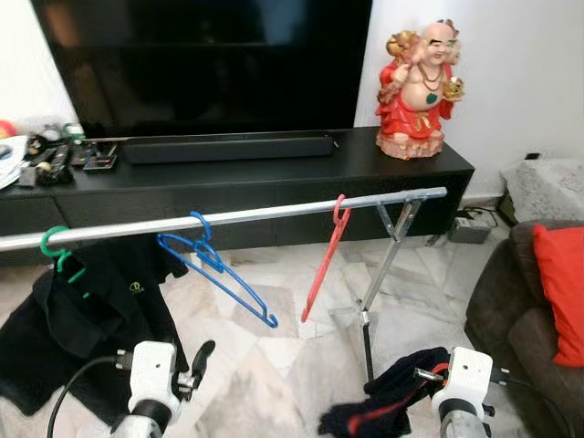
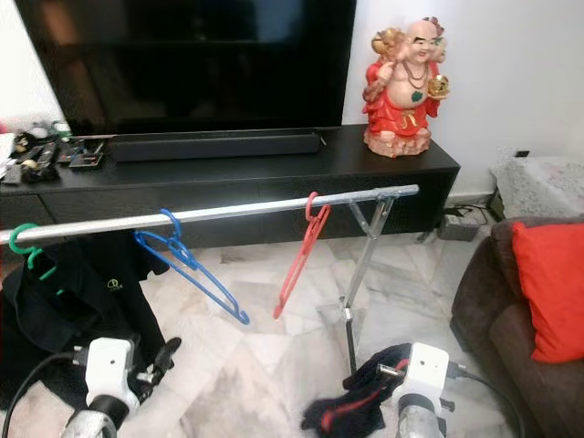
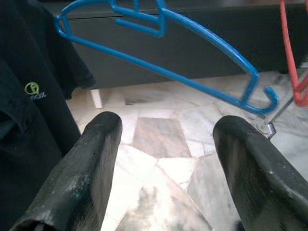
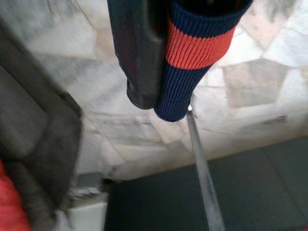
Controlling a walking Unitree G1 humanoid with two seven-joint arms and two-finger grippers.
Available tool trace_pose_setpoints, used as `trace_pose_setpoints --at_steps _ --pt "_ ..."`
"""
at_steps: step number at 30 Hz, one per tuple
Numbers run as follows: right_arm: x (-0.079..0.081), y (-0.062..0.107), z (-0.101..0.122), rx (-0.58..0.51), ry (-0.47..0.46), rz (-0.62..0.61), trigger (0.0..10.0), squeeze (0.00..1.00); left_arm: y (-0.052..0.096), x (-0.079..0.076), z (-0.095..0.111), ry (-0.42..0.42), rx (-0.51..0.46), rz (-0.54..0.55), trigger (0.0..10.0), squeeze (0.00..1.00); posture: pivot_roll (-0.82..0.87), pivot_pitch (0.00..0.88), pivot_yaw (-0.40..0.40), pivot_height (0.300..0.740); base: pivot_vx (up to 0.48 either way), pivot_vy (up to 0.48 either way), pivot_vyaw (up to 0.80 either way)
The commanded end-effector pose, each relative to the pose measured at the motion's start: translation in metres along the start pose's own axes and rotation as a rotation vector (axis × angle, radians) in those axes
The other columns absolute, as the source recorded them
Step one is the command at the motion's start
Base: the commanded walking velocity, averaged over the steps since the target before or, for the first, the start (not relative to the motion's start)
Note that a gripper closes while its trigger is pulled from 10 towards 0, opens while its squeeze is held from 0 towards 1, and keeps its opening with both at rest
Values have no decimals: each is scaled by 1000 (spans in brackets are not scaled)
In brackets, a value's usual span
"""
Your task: Hang hanger
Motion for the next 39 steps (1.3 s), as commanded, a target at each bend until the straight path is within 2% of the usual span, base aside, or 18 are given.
trace_pose_setpoints --at_steps 1,9,18,23,28,39 --pt "-1 -2 11 -50 -26 -4 10000 0 1 -3 -2 -9 15 -9 10000 0 96 16 -3 740 0 0 0" --pt "15 -1 6 -27 -3 95 10000 0 1 -2 -2 -2 9 7 10000 0 98 15 -8 740 0 0 0" --pt "17 0 4 -14 2 113 10000 0 0 -2 -2 3 6 11 10000 0 97 13 -9 740 0 0 0" --pt "20 0 3 -17 36 136 10000 0 0 0 0 0 0 19 10000 0 95 10 -7 740 263 0 0" --pt "22 1 3 -15 25 137 10000 0 -1 0 1 -2 -7 20 10000 0 95 6 -5 740 291 0 750" --pt "21 1 1 0 14 127 10000 0 -2 0 3 4 -16 21 10000 0 96 7 -7 740 326 0 0"
Point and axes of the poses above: a point about 5 cm out from each wrist's last joint towards the gripper, its own y axis pointing back from the gripper into the wrist, its own z axis along the axis of the wrist's last joint, x = y × z, the point moved 4 cm from there along -y, pointing out of the wrist towards the gripper, and after that the axes turned 2 degrees about y, right-handed, at the moved point
